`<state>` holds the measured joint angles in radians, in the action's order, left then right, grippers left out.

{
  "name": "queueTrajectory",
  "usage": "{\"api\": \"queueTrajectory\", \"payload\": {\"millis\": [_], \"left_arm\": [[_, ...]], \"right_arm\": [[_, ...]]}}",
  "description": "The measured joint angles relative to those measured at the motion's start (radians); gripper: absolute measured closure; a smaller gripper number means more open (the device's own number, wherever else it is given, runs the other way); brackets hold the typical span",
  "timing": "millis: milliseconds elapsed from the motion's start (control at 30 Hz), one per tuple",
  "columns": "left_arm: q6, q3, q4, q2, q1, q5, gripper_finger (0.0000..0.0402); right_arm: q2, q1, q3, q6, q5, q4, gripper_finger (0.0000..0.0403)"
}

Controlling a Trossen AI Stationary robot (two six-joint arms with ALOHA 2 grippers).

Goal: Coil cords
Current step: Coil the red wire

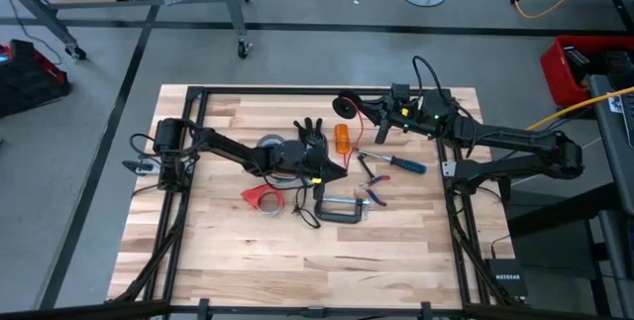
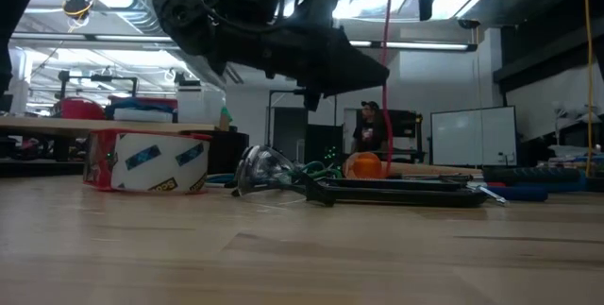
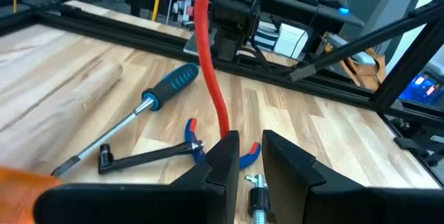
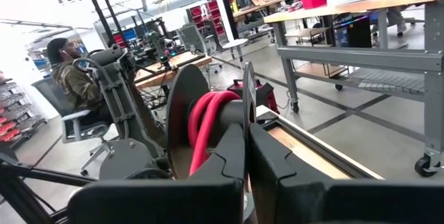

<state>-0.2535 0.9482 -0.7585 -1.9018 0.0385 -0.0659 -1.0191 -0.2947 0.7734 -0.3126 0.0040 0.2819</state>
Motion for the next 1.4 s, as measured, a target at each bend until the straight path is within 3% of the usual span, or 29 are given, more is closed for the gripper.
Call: {"api": "queueTrajectory", "payload": {"millis": [1000, 1400], "left_arm": [[-0.005, 0.000, 0.100, 0.000, -0.054, 0.065, 0.0345], [0.036, 0.000, 0.058, 0.000, -0.042, 0.109, 0.0345]], "right_arm": [[0.000, 0.000, 0.000, -0.004, -0.069, -0.031, 0.0397], [0.000, 0.000, 0.000, -0.004, -0.080, 0.002, 0.0397]]}}
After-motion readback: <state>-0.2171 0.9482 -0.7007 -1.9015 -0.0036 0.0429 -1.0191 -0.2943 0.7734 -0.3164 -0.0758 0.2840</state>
